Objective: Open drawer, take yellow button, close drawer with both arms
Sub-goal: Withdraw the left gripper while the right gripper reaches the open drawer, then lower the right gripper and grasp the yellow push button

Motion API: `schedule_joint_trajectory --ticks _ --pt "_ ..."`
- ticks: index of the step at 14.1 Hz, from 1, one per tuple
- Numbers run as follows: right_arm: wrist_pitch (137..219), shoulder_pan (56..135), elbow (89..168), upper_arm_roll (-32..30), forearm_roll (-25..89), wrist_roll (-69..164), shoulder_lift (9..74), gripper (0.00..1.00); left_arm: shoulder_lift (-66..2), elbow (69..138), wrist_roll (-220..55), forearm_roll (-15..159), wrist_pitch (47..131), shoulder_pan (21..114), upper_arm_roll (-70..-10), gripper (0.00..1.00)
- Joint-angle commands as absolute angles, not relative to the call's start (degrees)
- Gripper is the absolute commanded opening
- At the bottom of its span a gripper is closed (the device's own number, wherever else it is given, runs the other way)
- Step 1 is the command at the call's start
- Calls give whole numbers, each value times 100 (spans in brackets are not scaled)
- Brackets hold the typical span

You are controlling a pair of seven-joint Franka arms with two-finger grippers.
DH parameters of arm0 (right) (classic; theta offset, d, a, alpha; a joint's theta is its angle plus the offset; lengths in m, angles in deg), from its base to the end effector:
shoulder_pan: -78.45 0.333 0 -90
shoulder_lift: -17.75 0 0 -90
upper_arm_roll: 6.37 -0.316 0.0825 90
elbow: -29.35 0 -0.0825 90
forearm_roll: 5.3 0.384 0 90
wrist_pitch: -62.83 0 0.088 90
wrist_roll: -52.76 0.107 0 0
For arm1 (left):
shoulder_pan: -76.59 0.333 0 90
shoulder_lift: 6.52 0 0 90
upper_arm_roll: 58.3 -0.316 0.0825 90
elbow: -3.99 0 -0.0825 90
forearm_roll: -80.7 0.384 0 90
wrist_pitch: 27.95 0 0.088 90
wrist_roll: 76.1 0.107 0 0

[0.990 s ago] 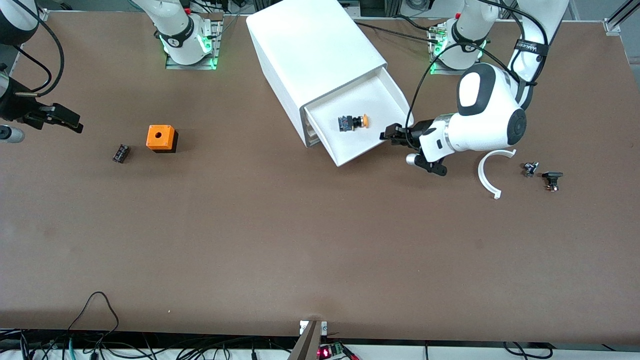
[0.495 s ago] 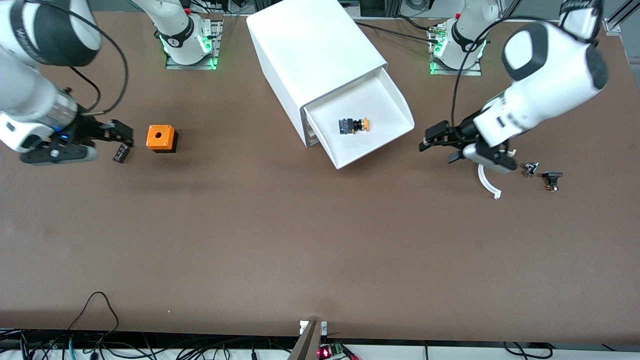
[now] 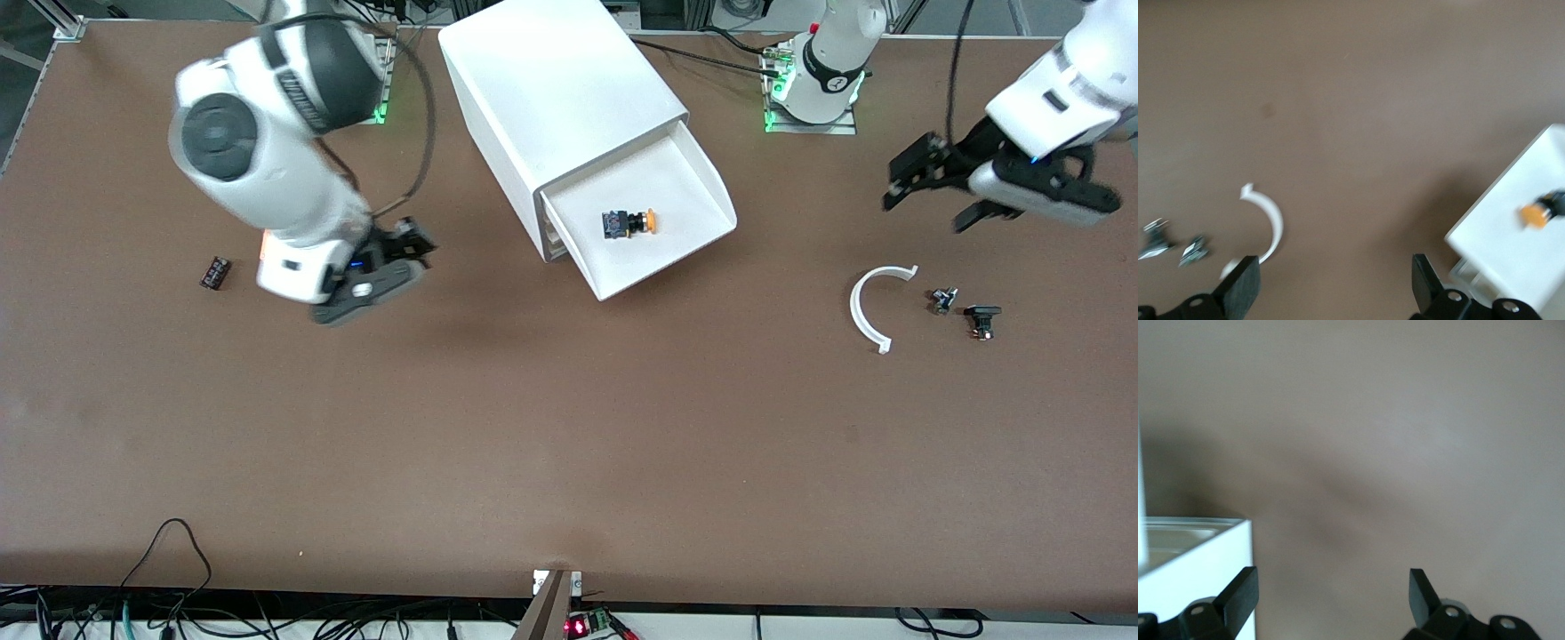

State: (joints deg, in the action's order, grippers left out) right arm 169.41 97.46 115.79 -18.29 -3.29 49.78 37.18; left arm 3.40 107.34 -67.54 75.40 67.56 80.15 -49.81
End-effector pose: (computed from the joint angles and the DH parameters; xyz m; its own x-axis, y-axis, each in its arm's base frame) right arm 0.5764 0.3281 0.4764 0.8423 0.5384 0.0236 0.5378 -0.8370 -0.1013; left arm 0.5043 -0.0586 0.6133 0.9738 -0.2230 0.0438 -0.2254 -0.9724 0.0610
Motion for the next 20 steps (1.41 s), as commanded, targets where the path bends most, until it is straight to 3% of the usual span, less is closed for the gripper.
schedule_joint_trajectory --ticks 1,3,7,12,20 --pt "17311 10252 10909 -1884 -327 4582 4287 100 271 10427 -7308 8656 5713 7922 -4968 100" --pt "17769 10445 10601 -2095 -336 4556 4595 100 253 10419 -7355 8686 5939 7914 -4977 100" --pt "17867 11157 9994 -2078 -704 4529 5158 100 227 10427 -7329 8659 6555 7843 -4969 100" --pt "17806 11711 9984 -2060 -820 4433 5300 100 227 10541 -7163 8115 6661 7835 -5398 100" --pt "17437 12212 9984 -1876 -1232 3661 5396 100 218 10550 -7100 8114 6679 7826 -5425 100"
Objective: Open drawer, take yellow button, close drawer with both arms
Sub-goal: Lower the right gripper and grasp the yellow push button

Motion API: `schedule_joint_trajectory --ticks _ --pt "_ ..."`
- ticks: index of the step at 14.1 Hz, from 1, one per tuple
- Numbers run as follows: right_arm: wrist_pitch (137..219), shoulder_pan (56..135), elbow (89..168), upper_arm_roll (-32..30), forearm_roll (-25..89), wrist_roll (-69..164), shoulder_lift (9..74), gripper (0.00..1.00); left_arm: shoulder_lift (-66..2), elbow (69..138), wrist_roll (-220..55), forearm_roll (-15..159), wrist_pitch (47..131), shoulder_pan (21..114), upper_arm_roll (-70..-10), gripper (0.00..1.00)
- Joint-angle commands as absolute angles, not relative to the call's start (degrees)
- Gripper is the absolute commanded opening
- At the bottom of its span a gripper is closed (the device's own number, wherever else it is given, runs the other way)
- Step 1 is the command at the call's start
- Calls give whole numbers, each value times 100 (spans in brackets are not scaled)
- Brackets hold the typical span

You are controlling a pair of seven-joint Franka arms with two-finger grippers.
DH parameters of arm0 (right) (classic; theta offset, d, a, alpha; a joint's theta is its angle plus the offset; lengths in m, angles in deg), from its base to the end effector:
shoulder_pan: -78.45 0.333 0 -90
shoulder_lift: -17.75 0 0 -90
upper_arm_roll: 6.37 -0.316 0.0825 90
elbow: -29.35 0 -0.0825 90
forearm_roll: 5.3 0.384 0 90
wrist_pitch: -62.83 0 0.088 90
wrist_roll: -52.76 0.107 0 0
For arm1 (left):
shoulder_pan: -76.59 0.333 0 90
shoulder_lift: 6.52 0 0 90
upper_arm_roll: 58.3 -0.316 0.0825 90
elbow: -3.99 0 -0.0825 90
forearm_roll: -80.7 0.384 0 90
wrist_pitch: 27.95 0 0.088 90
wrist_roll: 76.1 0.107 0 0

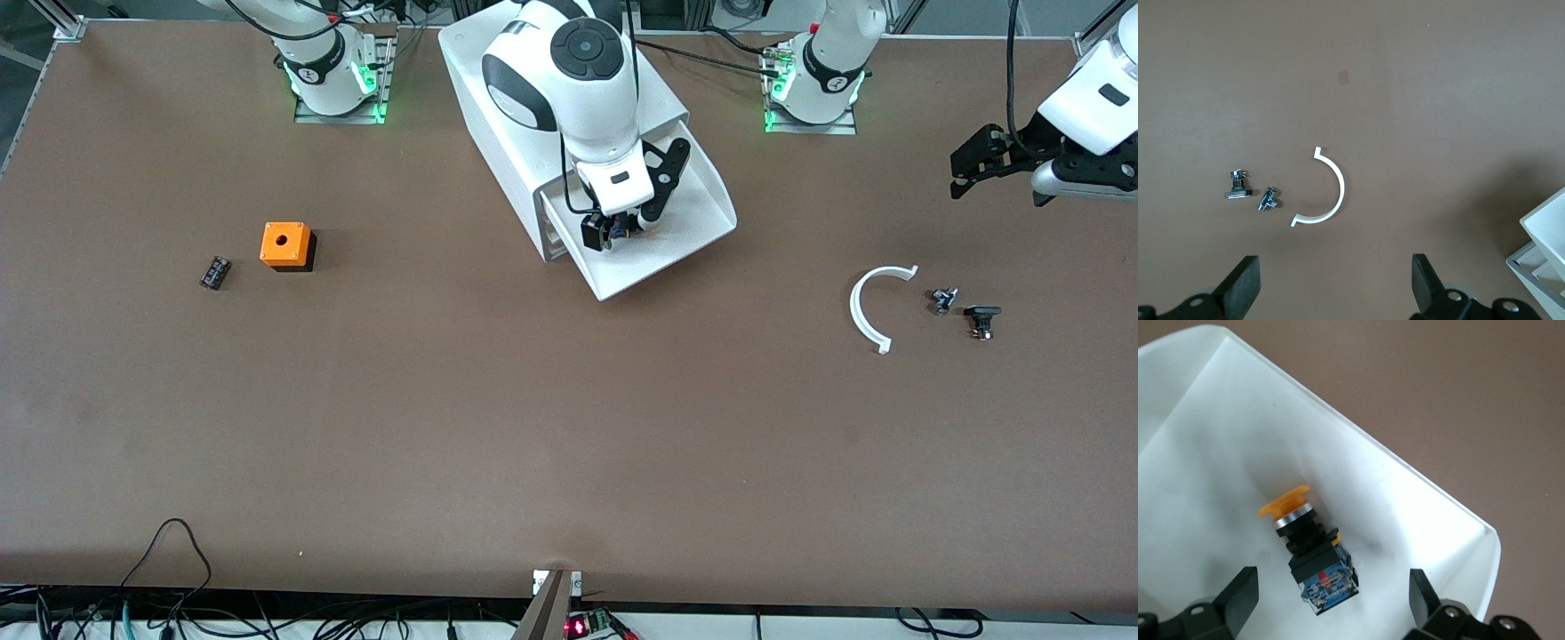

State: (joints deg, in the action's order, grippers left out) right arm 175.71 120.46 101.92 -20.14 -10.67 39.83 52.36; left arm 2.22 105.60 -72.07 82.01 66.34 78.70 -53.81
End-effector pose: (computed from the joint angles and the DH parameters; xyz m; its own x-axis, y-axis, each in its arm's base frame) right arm 0.4532 0.5799 0.4225 0.3775 0.9179 0.1224 0.9255 -0.3782 -0.0187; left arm 0.5115 -0.0219 0.6160 0.9934 -0.1127 0.0218 -0.1118 -0.9931 -0.0363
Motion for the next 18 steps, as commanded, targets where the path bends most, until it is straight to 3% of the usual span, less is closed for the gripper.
schedule_joint_trajectory --ticks 1,11,13,14,15,18 --pt "17428 12256 9984 -1867 -1294 3511 5405 100 209 10550 -7100 8114 6670 7826 -5425 100" --pt "17366 12327 10011 -1876 -1426 3221 5476 100 113 10445 -7100 8106 6688 7730 -5425 100" --pt "17366 12327 10011 -1876 -1435 3088 5484 96 95 10445 -7100 8106 6688 7703 -5425 100" --pt "17366 12336 10011 -1876 -1435 3079 5484 92 95 10445 -7109 8106 6688 7703 -5425 100" --pt "17366 12379 10011 -1876 -1487 3062 5484 80 95 10445 -7109 8106 6697 7703 -5425 100" --pt "17401 12494 10002 -1876 -1839 3035 5572 59 86 10445 -7101 8009 6714 7694 -5425 100"
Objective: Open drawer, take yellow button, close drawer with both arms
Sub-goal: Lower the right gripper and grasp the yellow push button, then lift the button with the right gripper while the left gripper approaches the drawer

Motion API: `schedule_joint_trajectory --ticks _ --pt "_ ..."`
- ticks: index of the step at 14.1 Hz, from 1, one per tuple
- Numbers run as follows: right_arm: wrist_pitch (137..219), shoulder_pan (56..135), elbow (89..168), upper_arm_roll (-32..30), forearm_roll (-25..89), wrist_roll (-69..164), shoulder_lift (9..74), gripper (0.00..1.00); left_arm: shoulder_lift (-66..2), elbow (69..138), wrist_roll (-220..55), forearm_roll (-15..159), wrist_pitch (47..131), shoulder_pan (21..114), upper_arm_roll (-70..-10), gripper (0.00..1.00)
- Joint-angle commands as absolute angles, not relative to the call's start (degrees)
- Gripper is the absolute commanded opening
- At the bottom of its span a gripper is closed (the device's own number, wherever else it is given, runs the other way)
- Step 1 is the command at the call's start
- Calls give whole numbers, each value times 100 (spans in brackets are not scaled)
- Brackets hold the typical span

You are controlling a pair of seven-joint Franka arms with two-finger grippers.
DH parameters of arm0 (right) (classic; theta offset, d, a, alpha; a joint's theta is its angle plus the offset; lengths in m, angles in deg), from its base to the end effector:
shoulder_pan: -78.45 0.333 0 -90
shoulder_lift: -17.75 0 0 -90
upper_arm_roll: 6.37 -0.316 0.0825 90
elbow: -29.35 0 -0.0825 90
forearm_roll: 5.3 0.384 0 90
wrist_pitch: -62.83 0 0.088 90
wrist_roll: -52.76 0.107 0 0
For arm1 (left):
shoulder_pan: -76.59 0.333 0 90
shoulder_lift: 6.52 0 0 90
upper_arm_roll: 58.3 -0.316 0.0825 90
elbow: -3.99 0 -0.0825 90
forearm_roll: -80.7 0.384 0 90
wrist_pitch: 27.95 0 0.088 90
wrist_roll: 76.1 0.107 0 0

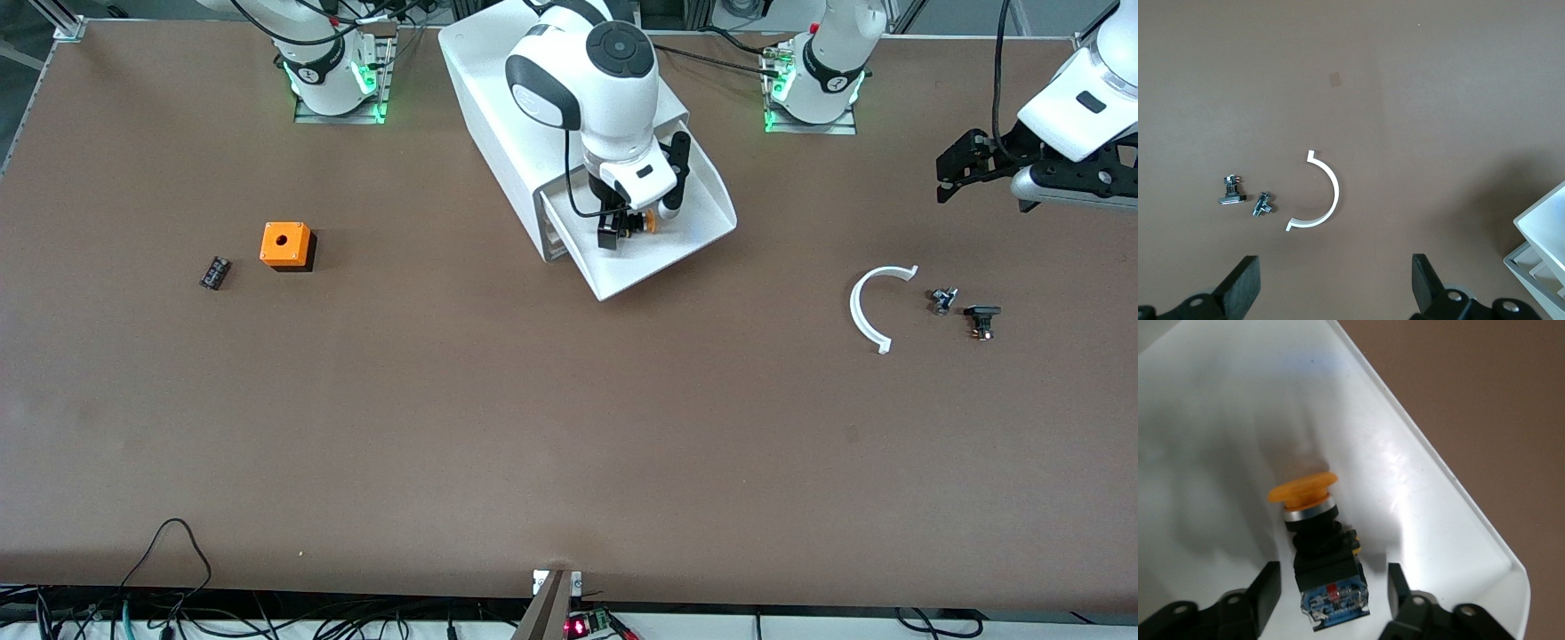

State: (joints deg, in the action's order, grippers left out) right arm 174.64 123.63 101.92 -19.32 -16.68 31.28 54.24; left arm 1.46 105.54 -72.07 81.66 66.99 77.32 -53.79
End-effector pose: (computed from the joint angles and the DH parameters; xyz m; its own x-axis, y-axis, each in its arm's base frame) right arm 0.4337 0.5961 0.3959 0.1584 0.9866 0.0381 0.9842 -0.1608 0.0741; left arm 0.5157 -0.0351 0.6108 0.9904 -0.1368 0.0215 -0.1361 -0.9903 -0.0292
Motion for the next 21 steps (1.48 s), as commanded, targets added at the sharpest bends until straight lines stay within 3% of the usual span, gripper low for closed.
schedule_joint_trajectory --ticks 1,7,9,14,18,21 --pt "17410 12503 10002 -1876 -1848 3044 5598 54 17 10454 -7100 8009 6845 7702 -5425 100" --pt "17436 12529 9976 -1929 -2006 3210 5537 25 -54 10454 -7100 7798 7066 7659 -5417 100" --pt "17471 12494 9932 -1929 -1997 3456 5362 19 -116 10462 -7196 7763 7066 7606 -5338 100" --pt "17559 11942 9914 -1859 -1945 4377 4765 17 -572 10761 -8222 7806 8004 7413 -5022 100" --pt "17472 11432 10010 -904 -1279 4994 4553 17 -1038 11260 -9347 7807 9100 7360 -4644 100" --pt "17243 10889 10834 -93 -585 5126 4185 17 -1214 11929 -10139 7807 10122 7202 -4389 100"
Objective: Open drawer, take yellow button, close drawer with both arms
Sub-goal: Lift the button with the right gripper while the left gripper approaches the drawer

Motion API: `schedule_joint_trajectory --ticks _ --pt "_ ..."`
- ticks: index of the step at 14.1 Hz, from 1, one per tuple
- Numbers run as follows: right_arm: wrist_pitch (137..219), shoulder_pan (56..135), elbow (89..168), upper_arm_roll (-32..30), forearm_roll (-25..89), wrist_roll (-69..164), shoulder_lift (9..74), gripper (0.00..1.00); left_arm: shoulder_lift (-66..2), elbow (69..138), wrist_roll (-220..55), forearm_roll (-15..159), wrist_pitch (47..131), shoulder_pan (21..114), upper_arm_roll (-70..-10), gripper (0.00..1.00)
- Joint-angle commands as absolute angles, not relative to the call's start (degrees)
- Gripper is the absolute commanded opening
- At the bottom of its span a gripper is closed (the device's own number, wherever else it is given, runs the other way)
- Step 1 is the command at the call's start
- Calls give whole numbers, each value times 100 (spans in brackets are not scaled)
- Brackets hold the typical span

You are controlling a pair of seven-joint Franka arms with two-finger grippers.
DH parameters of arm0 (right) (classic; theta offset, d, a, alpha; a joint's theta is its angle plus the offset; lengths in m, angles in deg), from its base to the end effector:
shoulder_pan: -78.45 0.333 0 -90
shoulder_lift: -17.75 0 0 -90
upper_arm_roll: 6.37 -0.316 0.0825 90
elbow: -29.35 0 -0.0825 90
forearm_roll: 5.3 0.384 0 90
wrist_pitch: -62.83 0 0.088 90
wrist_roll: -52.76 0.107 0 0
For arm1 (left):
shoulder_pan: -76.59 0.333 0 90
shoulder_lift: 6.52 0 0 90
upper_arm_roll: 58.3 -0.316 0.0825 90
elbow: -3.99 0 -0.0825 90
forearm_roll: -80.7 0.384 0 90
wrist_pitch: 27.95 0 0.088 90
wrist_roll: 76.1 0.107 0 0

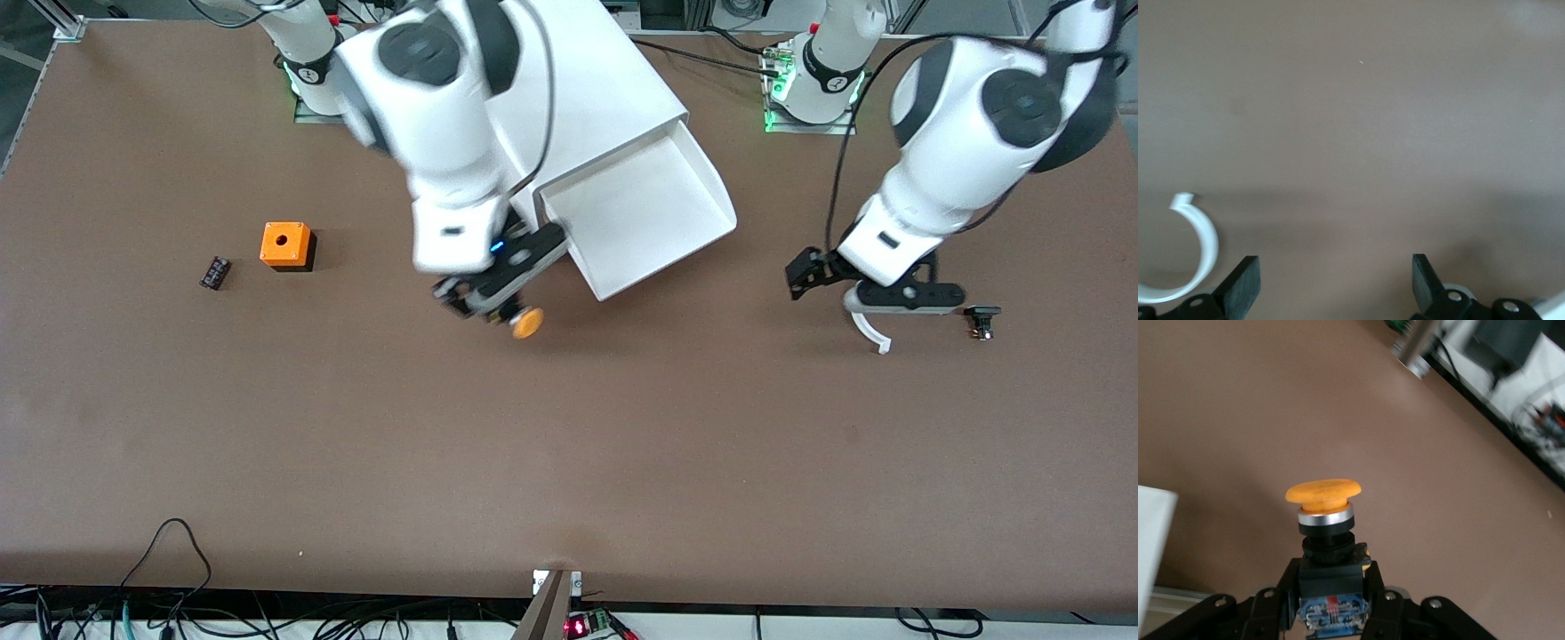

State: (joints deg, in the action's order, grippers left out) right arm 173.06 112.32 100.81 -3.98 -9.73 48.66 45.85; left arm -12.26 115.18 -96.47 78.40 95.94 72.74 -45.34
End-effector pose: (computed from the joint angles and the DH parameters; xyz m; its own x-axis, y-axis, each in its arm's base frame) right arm 0.6135 0.3774 0.5022 0.7790 0.6016 0.1766 0.5920 -0.7986 0.1086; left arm 0.5686 -0.1701 0.4448 0.9915 0.0891 0.0948 0.0798 -0.9920 0.0973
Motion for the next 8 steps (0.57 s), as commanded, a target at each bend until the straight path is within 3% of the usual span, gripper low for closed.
schedule_joint_trajectory --ticks 1,4,8 --pt "17260 10555 11080 -92 -443 5197 4166 17 -1336 12000 -10516 7807 10307 7106 -4371 100" --pt "17208 10069 11783 -48 -669 5346 4157 17 -1496 12395 -11824 7807 10870 6588 -4371 100" --pt "17689 9542 12829 -48 -934 5707 4131 18 -1549 12659 -12821 7798 10951 6296 -4117 100"
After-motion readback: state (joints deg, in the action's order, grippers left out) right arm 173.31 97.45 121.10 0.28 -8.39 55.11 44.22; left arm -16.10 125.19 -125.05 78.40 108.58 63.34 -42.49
